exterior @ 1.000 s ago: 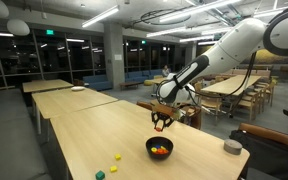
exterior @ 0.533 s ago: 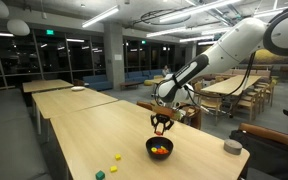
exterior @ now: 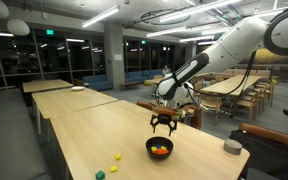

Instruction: Put some of the discs on the table into the bowl

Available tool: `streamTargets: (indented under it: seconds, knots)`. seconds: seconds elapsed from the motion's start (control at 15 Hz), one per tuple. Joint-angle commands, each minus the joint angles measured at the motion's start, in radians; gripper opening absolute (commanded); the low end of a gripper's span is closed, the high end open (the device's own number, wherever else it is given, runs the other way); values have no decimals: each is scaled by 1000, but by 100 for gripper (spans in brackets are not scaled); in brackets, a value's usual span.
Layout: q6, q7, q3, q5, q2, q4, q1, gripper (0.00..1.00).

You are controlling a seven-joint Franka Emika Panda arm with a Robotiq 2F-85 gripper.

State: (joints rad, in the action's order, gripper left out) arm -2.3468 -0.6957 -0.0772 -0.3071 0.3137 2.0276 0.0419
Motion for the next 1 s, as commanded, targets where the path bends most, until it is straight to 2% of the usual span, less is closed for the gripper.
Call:
streamTargets:
  seconds: [0.0,0.2,0.4,0.67,0.93]
  knots:
    - [115,-68,-16,153,-112,36,34,100]
    - [248,-117,4,319,-254,114,62,100]
    - [348,-108,59,397,-402,196,67,100]
    - [439,-55,148,384,-625,324,67,100]
    - [499,93,203,353,-857,457,78,100]
